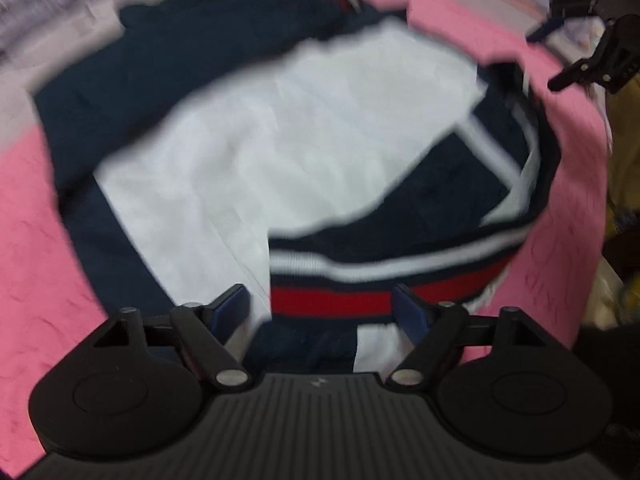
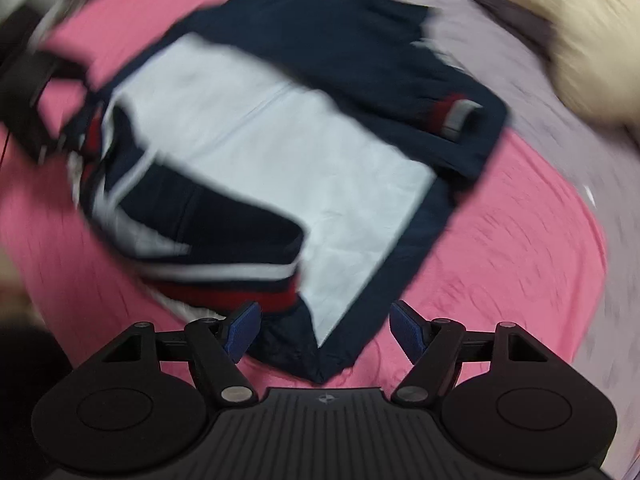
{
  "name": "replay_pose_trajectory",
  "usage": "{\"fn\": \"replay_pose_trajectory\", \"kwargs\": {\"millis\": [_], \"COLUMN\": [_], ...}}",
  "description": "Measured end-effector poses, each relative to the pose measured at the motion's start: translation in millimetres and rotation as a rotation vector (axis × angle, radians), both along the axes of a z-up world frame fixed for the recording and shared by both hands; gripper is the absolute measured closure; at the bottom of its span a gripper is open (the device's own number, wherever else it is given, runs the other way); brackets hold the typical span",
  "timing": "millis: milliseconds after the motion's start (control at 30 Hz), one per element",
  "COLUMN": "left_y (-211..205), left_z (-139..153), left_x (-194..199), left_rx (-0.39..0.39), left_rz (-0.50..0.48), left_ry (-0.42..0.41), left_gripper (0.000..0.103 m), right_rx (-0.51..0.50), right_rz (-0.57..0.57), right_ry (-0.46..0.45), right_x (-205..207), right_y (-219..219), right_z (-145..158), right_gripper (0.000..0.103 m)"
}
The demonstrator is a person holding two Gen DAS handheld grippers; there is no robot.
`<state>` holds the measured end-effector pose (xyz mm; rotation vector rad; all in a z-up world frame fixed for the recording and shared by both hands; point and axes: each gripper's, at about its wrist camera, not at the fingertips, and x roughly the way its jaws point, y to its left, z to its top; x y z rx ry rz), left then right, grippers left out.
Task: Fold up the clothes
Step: 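Lift the hem band with both grippers and fold it toward the collar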
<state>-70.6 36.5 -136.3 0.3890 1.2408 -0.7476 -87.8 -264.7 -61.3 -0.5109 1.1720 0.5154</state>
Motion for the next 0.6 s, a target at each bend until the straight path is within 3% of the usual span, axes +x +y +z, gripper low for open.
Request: {"fn": "replay_pose_trajectory", "kwargs": {"millis": [33, 100, 133, 167, 200, 233, 333, 500, 600], "left_y": [-3, -11, -15, -16, -16, -15, -9, 11, 22], "left_z": [-6, -6, -5, -1, 5, 10, 29, 72, 76], "left_x": [2, 1, 1, -2, -5, -9, -15, -9, 5], "left_rx": [0.021, 0.047, 0.058, 0.053, 0.036, 0.032, 0.017, -0.089, -0.110], "left_rz": [-0.013, -0.021, -0.022, -0.014, 0.001, 0.025, 0.122, 0.278, 0.333], "left_ry": [0.031, 0.022, 0.013, -0.002, -0.021, -0.044, -0.097, -0.177, -0.179], "left_gripper": [0.001, 0.002, 0.013, 0.023, 0.044, 0.055, 0.077, 0.082, 0.080], "right_rx": [0.001, 0.015, 0.019, 0.021, 0.024, 0.032, 0.088, 0.183, 0.190], "right_rz": [0.023, 0.006, -0.016, -0.031, -0.036, -0.049, -0.115, -0.209, -0.234], "right_ry": [0.004, 0.081, 0.112, 0.110, 0.093, 0.082, 0.055, -0.024, -0.021], "right_x": [2, 10, 13, 12, 10, 9, 6, 11, 23], "right_y": [9, 21, 25, 28, 31, 32, 22, -4, -12], "right_z": [-9, -29, -37, -39, -36, -31, -7, 34, 28], "right_gripper": [0.035, 0.071, 0.082, 0.085, 0.087, 0.087, 0.088, 0.088, 0.086]}}
